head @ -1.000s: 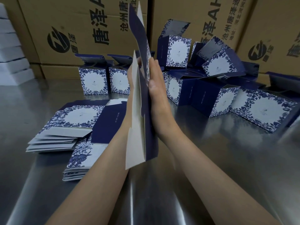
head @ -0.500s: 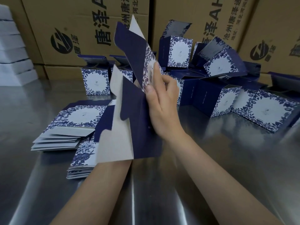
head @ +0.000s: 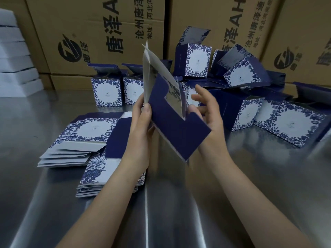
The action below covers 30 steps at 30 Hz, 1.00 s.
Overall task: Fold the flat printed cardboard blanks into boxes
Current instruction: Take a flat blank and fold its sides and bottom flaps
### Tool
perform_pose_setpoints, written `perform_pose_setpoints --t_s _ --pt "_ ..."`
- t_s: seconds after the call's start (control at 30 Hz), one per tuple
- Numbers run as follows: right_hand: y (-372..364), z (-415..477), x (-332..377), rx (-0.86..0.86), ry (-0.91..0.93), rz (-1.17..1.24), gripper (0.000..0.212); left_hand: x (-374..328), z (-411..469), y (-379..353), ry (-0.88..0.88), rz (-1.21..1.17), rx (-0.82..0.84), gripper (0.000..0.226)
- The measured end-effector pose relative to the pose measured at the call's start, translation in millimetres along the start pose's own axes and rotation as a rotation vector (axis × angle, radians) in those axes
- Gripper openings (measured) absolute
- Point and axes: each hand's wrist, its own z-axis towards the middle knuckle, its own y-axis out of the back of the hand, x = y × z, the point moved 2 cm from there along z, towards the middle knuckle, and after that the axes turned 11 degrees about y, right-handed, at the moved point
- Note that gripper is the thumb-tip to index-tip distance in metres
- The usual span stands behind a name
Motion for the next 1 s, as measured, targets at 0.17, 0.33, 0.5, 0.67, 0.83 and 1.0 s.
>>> perform_pose_setpoints --t_s 0.17,0.33,0.5,0.67,0.83,1.0 --pt "10 0 4 0.116 0.011 0.159 0.072 2 0 6 -0.018 0.005 -0.048 0.065" --pt "13 4 7 0.154 -0.039 0.209 0.067 3 1 6 -0.040 0.022 -0.081 0.061" --pt "16 6 5 0.124 -0.031 0.209 0.063 3 -1 2 -0.058 0.084 -0.069 0.035" --pt "23 10 4 0.051 0.000 0.199 0.055 0 -8 -2 -0.076 0.157 -0.108 0.045" --pt "32 13 1 -0.058 -0.025 0.172 0.049 1 -9 -2 -0.057 0.210 -0.163 0.059" --pt "35 15 -4 -0.197 -0.059 0.166 0.043 3 -9 0 -0.044 0.227 -0.192 0.056"
